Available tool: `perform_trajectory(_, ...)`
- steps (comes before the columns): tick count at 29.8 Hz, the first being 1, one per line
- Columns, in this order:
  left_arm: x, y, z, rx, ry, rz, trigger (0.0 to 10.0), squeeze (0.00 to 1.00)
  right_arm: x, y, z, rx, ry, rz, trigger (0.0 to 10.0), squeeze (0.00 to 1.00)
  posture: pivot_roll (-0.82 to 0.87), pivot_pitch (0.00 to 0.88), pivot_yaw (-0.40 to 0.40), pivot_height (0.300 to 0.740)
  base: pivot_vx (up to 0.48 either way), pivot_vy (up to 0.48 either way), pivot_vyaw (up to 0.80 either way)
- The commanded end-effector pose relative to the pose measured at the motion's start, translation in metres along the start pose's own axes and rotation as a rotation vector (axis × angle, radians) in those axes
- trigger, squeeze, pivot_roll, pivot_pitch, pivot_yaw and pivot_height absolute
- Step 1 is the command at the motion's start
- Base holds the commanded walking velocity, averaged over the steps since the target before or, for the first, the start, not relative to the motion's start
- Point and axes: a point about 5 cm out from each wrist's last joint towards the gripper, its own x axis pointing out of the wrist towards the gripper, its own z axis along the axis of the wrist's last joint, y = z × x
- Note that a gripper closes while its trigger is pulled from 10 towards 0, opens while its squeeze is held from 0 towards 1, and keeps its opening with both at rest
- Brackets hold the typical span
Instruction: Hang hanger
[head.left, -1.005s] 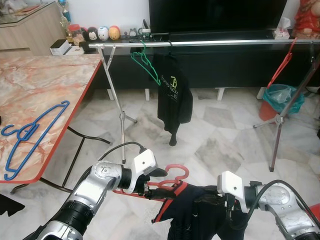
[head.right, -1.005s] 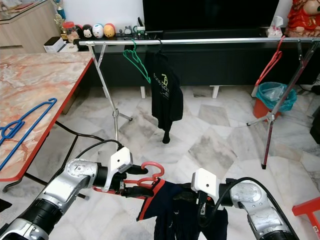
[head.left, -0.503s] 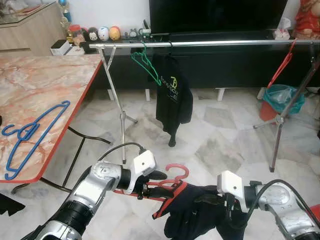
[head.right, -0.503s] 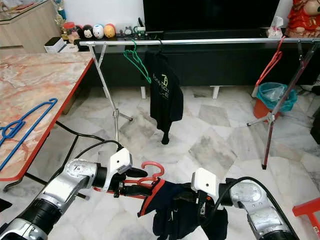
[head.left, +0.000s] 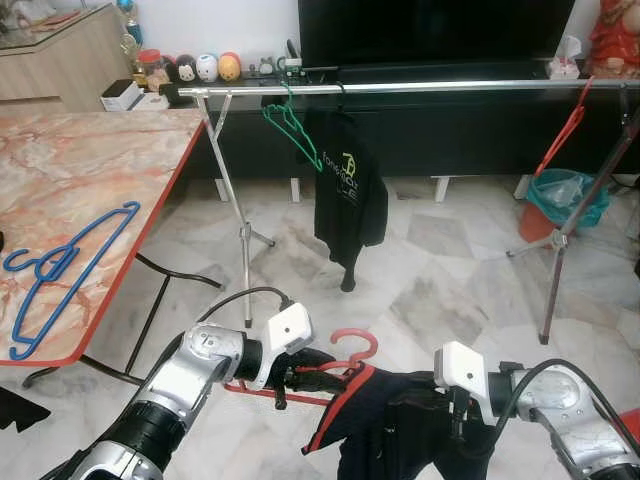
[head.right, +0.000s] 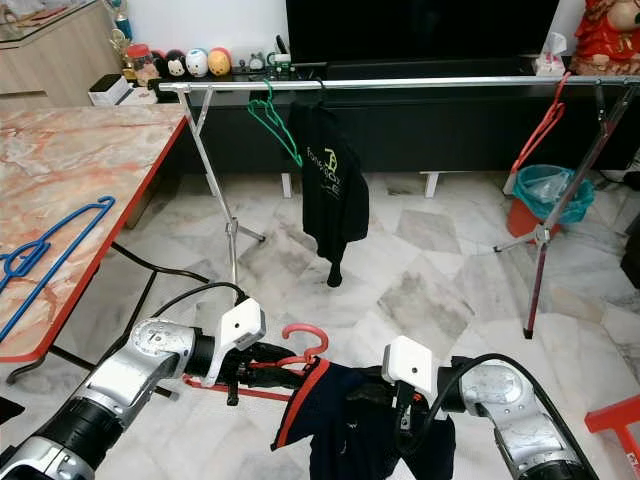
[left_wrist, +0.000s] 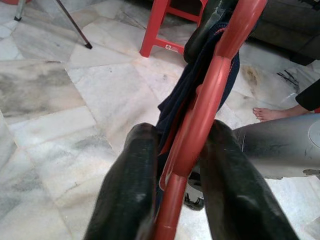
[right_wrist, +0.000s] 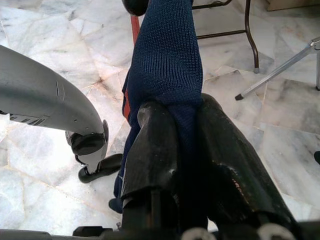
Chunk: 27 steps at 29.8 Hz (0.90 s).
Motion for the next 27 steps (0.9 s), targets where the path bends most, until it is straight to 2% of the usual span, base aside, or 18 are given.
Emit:
perform_trajectory(1, -0.0013, -0.0008, 0.0016, 0.023, 0.022, -0.019, 0.0, 0.0, 0.0007, -0.0041, 0.0132, -0.046, -0.044, -0.009, 10.0, 0.0, -0.06, 0.0, 0.056, 0.74, 0.0, 0.0, 0.0)
perform_trajectory(18, 0.0011, -0.0025, -0.0005, 0.041, 0.046, -0.023, 0.0, 0.0, 0.0016, -0.0064, 0.0132, -0.041, -0.048, -0.036, 10.0, 0.0, -0.06, 0.0, 0.054, 0.74, 0.0, 0.0, 0.0)
perform_trajectory(19, 0.0012, -0.0021, -0.0012, 0.044, 0.05, -0.016, 2.7, 0.0, 0.0016, -0.0063, 0.0132, -0.04, -0.048, -0.035, 10.0, 0.0, -0.06, 0.0, 0.054, 0.74, 0.0, 0.0, 0.0)
perform_trajectory(20, 0.0012, -0.0018, -0.0022, 0.044, 0.054, -0.01, 10.0, 0.0, 0.0019, -0.0064, 0.0133, -0.039, -0.05, -0.037, 9.9, 0.0, -0.06, 0.0, 0.054, 0.74, 0.0, 0.0, 0.0)
perform_trajectory(22, 0.0014, -0.0017, -0.0031, 0.044, 0.058, -0.003, 10.0, 0.0, 0.0022, -0.0064, 0.0135, -0.04, -0.053, -0.041, 9.6, 0.0, -0.06, 0.0, 0.053, 0.74, 0.0, 0.0, 0.0)
perform_trajectory(23, 0.0014, -0.0018, -0.003, 0.044, 0.057, -0.004, 10.0, 0.0, 0.0023, -0.0065, 0.0134, -0.042, -0.051, -0.042, 10.0, 0.0, -0.06, 0.0, 0.053, 0.74, 0.0, 0.0, 0.0)
perform_trajectory(27, 0.0021, -0.0023, -0.0024, 0.046, 0.053, -0.007, 10.0, 0.0, 0.0031, -0.0077, 0.0126, -0.04, -0.044, -0.052, 10.0, 0.0, -0.06, 0.0, 0.052, 0.74, 0.0, 0.0, 0.0)
